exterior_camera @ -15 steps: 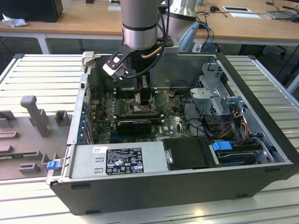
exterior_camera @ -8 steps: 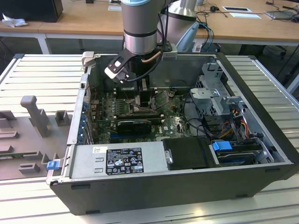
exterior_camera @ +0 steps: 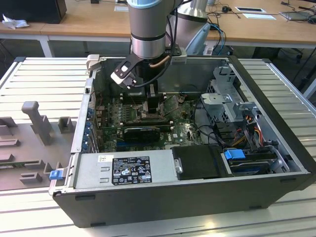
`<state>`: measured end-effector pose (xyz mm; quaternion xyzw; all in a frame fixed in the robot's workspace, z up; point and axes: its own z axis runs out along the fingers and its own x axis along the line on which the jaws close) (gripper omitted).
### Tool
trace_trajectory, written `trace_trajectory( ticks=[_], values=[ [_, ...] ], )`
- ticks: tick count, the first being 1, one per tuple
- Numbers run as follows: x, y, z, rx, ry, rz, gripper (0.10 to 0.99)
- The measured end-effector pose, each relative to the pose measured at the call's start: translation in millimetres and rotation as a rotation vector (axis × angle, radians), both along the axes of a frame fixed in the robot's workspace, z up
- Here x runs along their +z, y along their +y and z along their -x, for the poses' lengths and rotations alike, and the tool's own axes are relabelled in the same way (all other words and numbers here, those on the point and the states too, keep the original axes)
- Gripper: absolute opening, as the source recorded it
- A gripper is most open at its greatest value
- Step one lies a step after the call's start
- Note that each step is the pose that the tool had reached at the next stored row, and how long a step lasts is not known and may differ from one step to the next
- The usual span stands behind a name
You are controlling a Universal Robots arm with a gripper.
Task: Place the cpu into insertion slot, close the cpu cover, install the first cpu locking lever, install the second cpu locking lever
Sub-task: 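Place the cpu into insertion slot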
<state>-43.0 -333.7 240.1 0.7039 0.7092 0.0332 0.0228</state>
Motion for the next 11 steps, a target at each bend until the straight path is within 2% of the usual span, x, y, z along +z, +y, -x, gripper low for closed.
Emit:
trace_trajectory(
  ticks=[3,11],
  values=[
    [-2.7,3.4,0.0,-0.001,0.0,0.0,0.533],
    [-16.6,6.4,4.2,0.003,0.0,-0.006,0.533]
  ],
)
